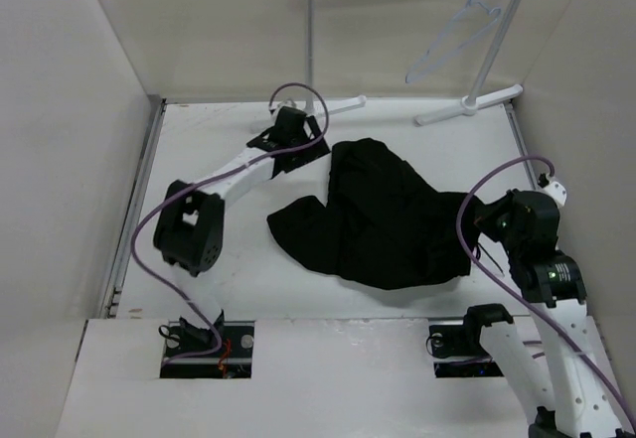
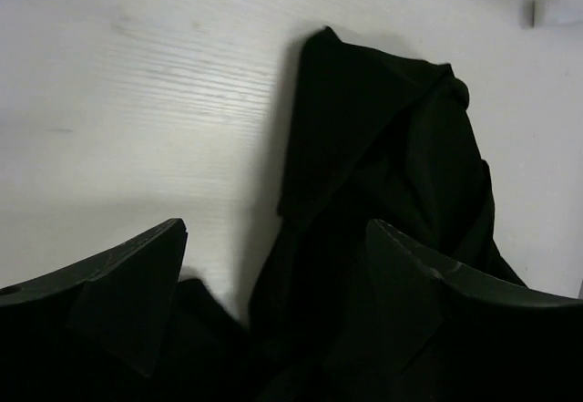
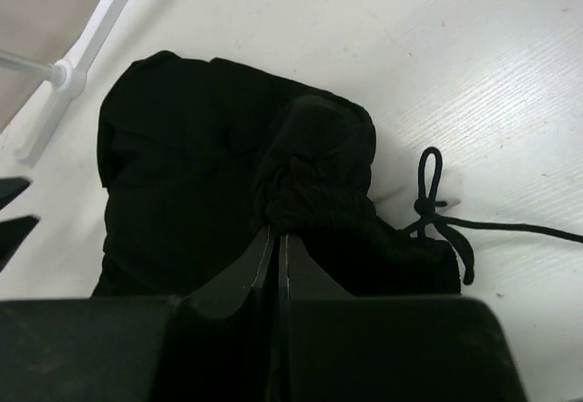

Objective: Place the trousers on the hanger
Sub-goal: Flatten out the trousers at the center of the board.

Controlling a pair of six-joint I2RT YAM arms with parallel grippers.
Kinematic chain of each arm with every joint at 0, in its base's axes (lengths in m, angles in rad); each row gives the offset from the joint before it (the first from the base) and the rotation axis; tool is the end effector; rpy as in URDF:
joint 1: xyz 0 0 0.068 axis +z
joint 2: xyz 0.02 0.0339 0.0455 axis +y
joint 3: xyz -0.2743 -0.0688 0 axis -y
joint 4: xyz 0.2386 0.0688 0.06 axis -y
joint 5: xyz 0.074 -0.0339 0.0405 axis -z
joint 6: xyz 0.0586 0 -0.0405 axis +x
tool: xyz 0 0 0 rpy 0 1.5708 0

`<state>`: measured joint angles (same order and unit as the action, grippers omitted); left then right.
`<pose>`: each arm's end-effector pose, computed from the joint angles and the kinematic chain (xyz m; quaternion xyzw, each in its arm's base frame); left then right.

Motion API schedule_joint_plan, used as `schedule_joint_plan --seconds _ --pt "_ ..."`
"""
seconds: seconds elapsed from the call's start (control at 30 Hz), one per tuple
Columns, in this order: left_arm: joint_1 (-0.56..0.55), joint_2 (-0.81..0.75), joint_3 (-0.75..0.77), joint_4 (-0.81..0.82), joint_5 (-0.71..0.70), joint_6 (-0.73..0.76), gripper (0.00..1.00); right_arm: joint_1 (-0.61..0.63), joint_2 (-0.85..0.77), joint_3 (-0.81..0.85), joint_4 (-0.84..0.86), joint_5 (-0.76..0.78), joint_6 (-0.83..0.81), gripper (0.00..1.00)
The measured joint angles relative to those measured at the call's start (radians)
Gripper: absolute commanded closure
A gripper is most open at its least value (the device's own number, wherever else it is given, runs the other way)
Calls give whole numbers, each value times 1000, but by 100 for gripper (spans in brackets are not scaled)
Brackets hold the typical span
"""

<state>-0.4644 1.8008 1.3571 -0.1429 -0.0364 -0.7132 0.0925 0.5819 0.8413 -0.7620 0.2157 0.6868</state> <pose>0.3892 -0.1926 0.2590 -0.1179 0.8733 -0.2490 0.4018 0.1217 -0.0013 0.3202 0.3029 0.8022 0.1065 0.5034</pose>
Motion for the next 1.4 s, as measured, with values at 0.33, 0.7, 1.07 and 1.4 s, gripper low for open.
schedule_joint_plan --seconds 0.33,0.7,1.07,1.4 --pt "-80 409 313 -8 52 0 62 28 -11 -1 6 -8 10 94" --pt "-26 118 216 -108 -68 63 87 72 -3 2 9 -22 21 96" --pt "48 -502 217 -137 -421 358 36 72 5 153 37 -29 21 96" --pt "154 -222 -35 -261 -486 343 17 35 196 106 77 -29 15 97"
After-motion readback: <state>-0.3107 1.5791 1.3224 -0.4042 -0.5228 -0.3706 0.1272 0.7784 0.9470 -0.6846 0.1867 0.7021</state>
